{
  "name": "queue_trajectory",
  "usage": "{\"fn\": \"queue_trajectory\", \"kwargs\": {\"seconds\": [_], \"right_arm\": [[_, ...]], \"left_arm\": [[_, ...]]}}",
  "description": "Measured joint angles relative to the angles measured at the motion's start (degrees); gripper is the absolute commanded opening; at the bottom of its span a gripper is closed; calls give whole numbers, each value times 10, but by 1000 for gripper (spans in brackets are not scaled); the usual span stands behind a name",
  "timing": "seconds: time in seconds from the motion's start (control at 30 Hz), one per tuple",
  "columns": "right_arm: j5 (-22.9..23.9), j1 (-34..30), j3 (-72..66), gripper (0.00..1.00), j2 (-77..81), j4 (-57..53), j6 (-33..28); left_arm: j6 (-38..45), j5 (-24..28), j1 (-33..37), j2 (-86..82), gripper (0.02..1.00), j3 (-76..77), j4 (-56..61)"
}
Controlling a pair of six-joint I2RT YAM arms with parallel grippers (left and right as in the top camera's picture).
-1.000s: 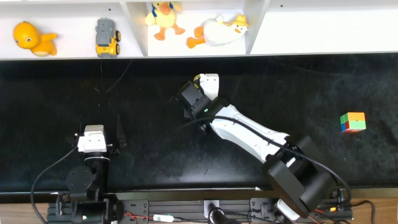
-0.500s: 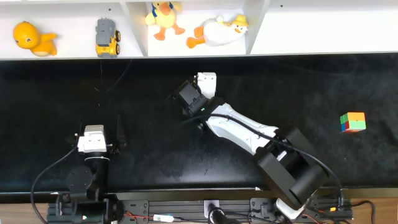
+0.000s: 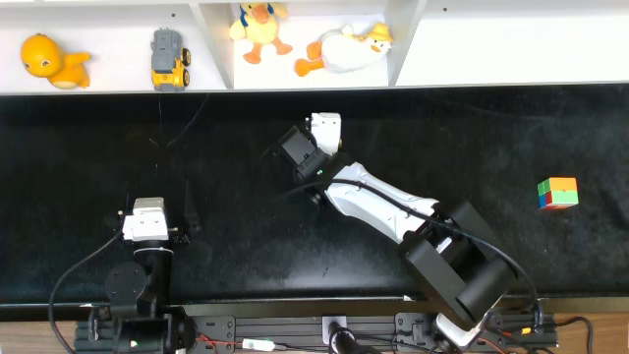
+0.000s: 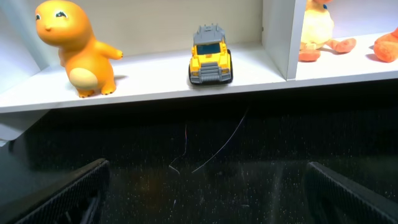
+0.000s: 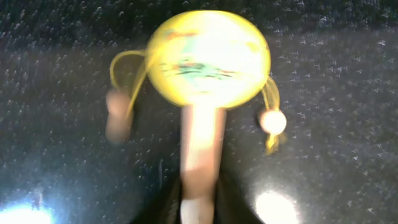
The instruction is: Store Toys
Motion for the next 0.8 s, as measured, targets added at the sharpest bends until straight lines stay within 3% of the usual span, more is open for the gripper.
{"fn": "queue_trajectory", "kwargs": {"seconds": [0.07, 0.3, 0.5, 0.67, 0.8], "right_arm": [[0, 0, 0, 47, 0, 1, 2], [-3, -20, -17, 47, -33, -4, 1], [-3, -64, -147, 45, -207, -7, 1], [-2, -121, -245, 45, -367, -82, -8], [-13, -205, -256, 45, -430, -141, -71]], "left_arm": [[0, 0, 0, 0, 998, 0, 0], [0, 0, 0, 0, 998, 0, 0], [0, 0, 0, 0, 998, 0, 0], [0, 0, 0, 0, 998, 0, 0], [0, 0, 0, 0, 998, 0, 0]]}}
